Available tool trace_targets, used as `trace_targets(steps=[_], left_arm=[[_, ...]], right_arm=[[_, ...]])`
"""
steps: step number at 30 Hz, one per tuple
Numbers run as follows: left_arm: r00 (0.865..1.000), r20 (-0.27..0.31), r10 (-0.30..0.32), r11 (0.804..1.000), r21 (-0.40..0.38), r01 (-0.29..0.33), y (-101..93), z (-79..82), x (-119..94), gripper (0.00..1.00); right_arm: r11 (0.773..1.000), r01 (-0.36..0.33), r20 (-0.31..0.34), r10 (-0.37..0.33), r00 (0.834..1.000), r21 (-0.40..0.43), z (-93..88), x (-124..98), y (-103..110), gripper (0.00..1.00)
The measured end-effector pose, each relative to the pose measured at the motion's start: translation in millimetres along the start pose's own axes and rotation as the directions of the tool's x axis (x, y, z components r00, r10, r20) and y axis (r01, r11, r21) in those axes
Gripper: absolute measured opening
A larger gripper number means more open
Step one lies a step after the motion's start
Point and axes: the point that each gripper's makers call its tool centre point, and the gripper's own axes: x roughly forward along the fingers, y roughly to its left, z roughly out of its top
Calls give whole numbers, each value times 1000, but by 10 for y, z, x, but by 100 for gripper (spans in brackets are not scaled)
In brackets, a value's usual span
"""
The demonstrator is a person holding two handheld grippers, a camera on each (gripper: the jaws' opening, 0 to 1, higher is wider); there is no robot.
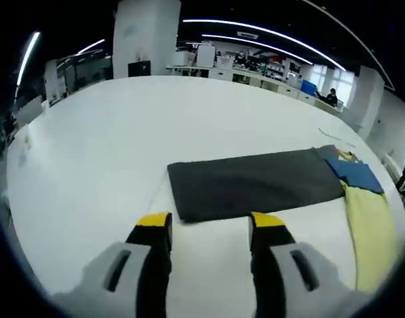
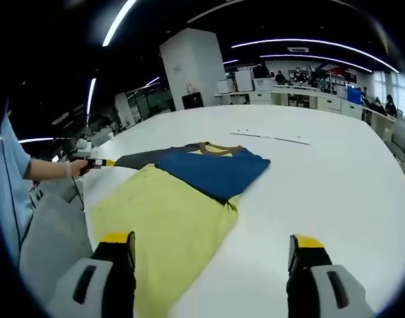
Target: Fold the garment on the visible template until the final outline fits inside the template.
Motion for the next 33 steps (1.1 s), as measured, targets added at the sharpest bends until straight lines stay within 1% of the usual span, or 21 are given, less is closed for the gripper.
trace_targets(steps=[2,4,6,7,8,9,10,12,14,16,17,18,19,21,23,25,27,28,29,31,33], left_arm=[[1000,-4,16,999,-30,-16,41,-14,-5,33],[999,-33,15,999,-48,-17,52,-59,-8,26],[1000,-24,11,998,-60,-12,62,-47,-7,20],[999,-24,24,998,-66,-25,89,-41,-9,18],[999,-23,28,997,-77,-30,100,-38,-8,17],[1000,-14,18,993,-120,-20,89,-21,2,16],[1000,-13,25,990,-139,-26,101,-17,1,16],[999,-11,30,990,-139,-31,117,-13,5,12],[1000,-10,20,982,-187,-22,113,-16,14,7],[1000,-4,21,983,-183,-22,146,-5,12,2],[1000,7,3,979,-202,-1,122,17,14,0],[1000,-3,5,974,-228,-5,127,11,7,0],[1000,5,-1,973,-231,2,124,37,0,0],[1000,16,-7,979,-205,11,98,98,-33,0],[999,34,-33,977,-209,39,36,170,-57,0],[995,66,-72,975,-204,84,-80,289,-81,0],[987,100,-125,974,-178,141,-236,431,-94,0],[980,113,-166,969,-164,183,-360,512,-102,0],[974,123,-191,967,-149,208,-434,566,-97,0],[964,138,-225,964,-113,241,-609,693,-94,0],[953,152,-262,955,-103,279,-770,790,-86,0]], right_arm=[[1000,6,-2,-6,1000,7,-30,-24,-8,97],[1000,11,-5,-11,1000,12,-53,-42,-17,97],[1000,16,-5,-16,1000,15,-67,-58,-17,97],[1000,17,-5,-17,1000,18,-72,-64,-15,97],[1000,19,-5,-19,1000,20,-76,-70,-18,97],[1000,20,-5,-20,1000,20,-78,-73,-20,97],[1000,21,-7,-21,1000,22,-81,-75,-24,97],[999,23,-6,-23,1000,27,-84,-76,-31,97],[999,24,-8,-24,1000,27,-90,-76,-29,97],[999,23,-10,-23,1000,29,-97,-73,-24,97],[999,22,-10,-22,1000,29,-101,-71,-21,97],[999,21,-11,-20,1000,28,-106,-70,-19,97],[999,19,-13,-19,1000,28,-115,-70,-17,97],[999,18,-8,-18,1000,32,-116,-70,-10,97],[999,18,-7,-18,1000,38,-125,-66,-11,96],[999,16,-4,-16,1000,38,-122,-61,-8,96],[999,13,2,-13,1000,38,-107,-57,4,96],[999,11,4,-11,1000,39,-99,-54,9,96],[999,9,7,-9,1000,36,-89,-50,14,96],[999,4,11,-5,1000,34,-75,-44,24,96],[1000,1,15,-2,1000,31,-64,-40,28,96]])
